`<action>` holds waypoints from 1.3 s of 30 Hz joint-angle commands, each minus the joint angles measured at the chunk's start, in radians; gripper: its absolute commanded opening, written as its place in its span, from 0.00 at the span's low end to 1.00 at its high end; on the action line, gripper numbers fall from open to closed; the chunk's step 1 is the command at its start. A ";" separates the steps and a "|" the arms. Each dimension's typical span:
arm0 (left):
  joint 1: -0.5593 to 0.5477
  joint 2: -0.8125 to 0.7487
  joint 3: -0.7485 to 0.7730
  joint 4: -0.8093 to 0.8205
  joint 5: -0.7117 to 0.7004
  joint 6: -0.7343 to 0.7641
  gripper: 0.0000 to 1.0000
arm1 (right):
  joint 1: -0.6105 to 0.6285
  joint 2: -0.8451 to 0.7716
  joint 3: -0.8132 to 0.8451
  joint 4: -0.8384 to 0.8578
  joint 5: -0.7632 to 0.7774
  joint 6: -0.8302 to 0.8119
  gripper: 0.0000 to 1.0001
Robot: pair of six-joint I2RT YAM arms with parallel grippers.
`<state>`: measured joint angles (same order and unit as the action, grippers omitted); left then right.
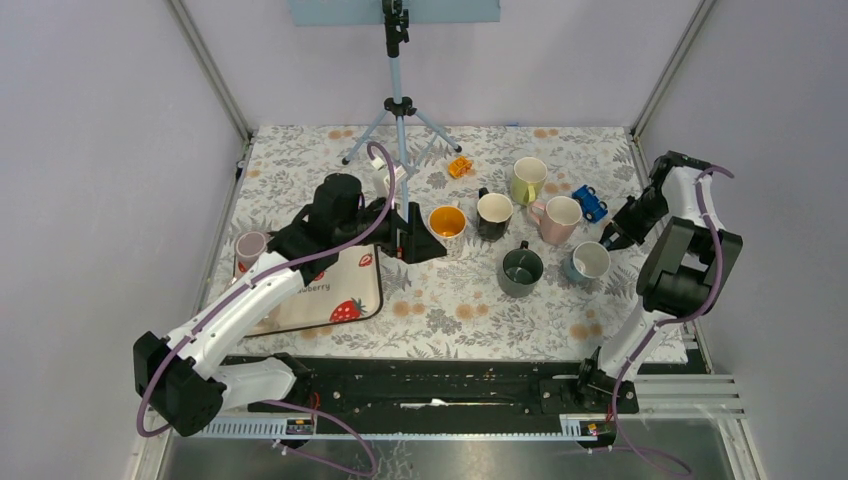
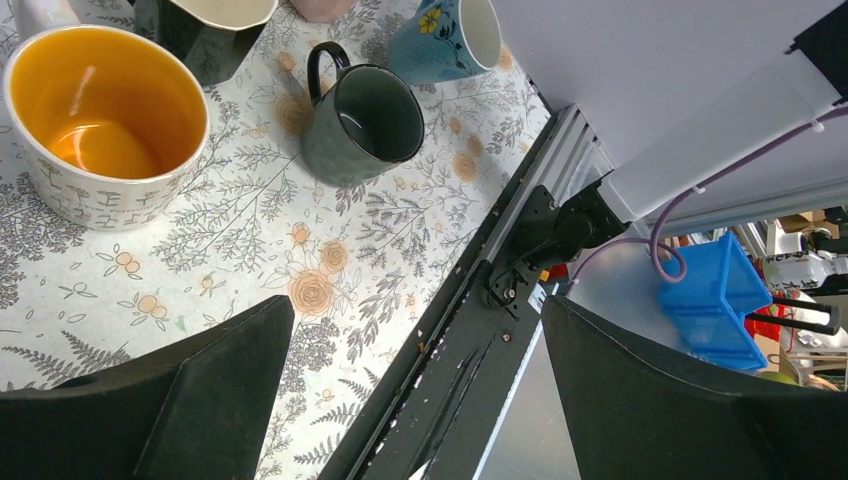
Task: Turn the mug right side up
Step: Place the cup at the center of the board.
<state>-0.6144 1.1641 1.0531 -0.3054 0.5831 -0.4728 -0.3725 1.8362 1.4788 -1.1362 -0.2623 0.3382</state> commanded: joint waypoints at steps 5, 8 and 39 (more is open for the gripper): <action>-0.004 -0.003 -0.005 0.067 0.034 -0.017 0.99 | 0.002 0.097 0.190 -0.166 0.045 0.012 0.00; -0.003 0.002 -0.006 0.070 0.039 -0.022 0.99 | 0.001 0.127 0.219 -0.189 0.060 0.008 0.00; -0.005 0.028 -0.008 0.077 0.064 -0.038 0.99 | 0.007 0.209 0.263 -0.188 0.129 0.047 0.06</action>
<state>-0.6144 1.1934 1.0405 -0.2810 0.6254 -0.5064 -0.3729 2.0468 1.7195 -1.2900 -0.1230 0.3599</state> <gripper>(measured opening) 0.987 0.261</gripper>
